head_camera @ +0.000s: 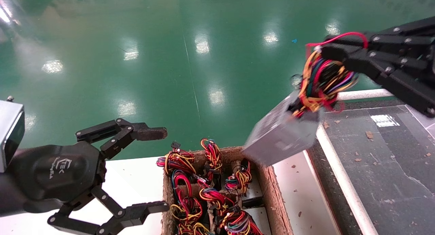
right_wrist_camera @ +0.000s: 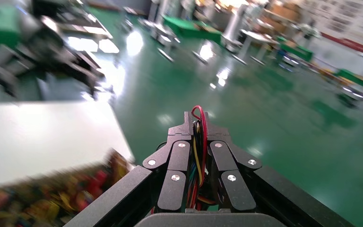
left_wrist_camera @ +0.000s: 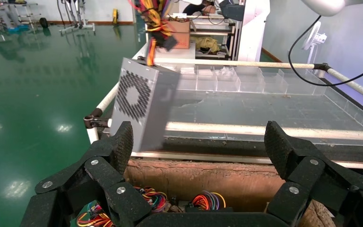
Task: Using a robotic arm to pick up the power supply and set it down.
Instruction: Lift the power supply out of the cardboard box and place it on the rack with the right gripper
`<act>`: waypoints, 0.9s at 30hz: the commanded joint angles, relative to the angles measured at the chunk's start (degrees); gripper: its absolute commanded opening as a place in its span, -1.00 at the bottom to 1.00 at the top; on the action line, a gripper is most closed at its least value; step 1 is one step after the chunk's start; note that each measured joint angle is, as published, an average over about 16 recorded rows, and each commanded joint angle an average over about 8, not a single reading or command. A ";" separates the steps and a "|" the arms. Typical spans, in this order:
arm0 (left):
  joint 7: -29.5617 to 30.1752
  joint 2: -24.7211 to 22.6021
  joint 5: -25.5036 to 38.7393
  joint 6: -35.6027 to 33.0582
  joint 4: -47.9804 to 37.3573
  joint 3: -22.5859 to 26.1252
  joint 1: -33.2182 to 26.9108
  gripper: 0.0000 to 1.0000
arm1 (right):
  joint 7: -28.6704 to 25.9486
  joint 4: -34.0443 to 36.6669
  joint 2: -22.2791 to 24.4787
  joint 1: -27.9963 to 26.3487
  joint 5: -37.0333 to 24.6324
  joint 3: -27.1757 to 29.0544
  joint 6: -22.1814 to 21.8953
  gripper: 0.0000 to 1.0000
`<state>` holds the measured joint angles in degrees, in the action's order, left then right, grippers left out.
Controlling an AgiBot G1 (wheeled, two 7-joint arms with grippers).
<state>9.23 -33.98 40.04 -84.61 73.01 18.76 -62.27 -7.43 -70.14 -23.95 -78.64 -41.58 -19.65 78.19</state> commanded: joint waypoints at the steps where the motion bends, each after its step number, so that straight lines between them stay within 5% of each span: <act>1: 0.00 0.00 0.00 0.00 0.00 0.00 0.00 1.00 | 0.85 1.17 0.65 -0.82 -1.79 0.09 -0.71 -1.00; 15: -0.01 0.01 -0.02 0.01 0.00 0.02 -0.01 1.00 | 5.68 7.99 8.03 -2.37 -10.93 0.12 -2.24 -1.00; 27: -0.02 0.02 -0.03 0.02 0.00 0.04 -0.01 1.00 | 8.26 9.59 12.04 2.56 -13.50 -0.45 -6.68 -1.00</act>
<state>9.21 -33.96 40.02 -84.60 73.01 18.80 -62.28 0.84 -60.58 -12.06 -76.00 -54.92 -20.15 71.61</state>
